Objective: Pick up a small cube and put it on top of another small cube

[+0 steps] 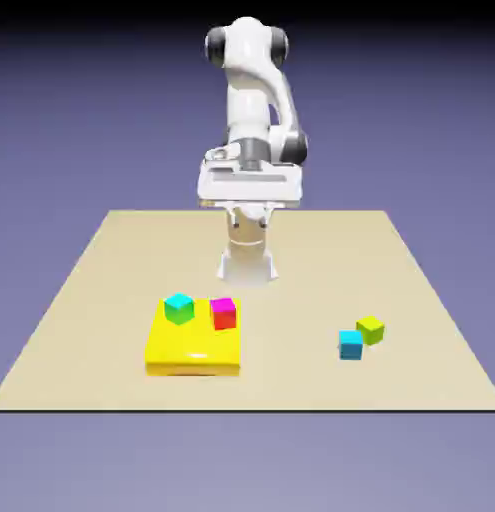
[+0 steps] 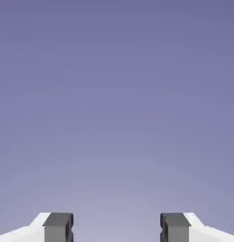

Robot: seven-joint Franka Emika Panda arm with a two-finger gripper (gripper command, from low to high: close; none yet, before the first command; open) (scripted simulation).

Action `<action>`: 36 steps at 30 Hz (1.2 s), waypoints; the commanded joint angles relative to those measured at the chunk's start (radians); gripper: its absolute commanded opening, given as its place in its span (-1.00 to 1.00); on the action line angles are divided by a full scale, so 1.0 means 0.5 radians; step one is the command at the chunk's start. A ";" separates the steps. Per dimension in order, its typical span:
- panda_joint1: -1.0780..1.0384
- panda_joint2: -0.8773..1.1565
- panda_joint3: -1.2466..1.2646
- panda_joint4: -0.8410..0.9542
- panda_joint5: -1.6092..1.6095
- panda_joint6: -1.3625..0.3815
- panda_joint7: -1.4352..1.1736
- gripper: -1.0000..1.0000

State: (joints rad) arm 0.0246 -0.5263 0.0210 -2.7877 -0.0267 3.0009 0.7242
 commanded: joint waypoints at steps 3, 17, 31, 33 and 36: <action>0.062 0.218 0.105 0.111 -0.133 -0.180 -0.084 0.00; 0.354 1.232 0.593 0.629 -0.754 -1.017 -0.474 0.00; 0.555 1.990 0.614 0.865 -1.330 -1.133 -0.434 -1.00; 0.538 1.918 0.659 0.863 -1.260 -1.192 -0.484 -1.00; 0.487 1.700 0.794 0.857 -1.048 -1.369 -0.631 -1.00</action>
State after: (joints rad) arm 0.2679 0.3239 0.4183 -2.3591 -0.5474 2.3162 0.4066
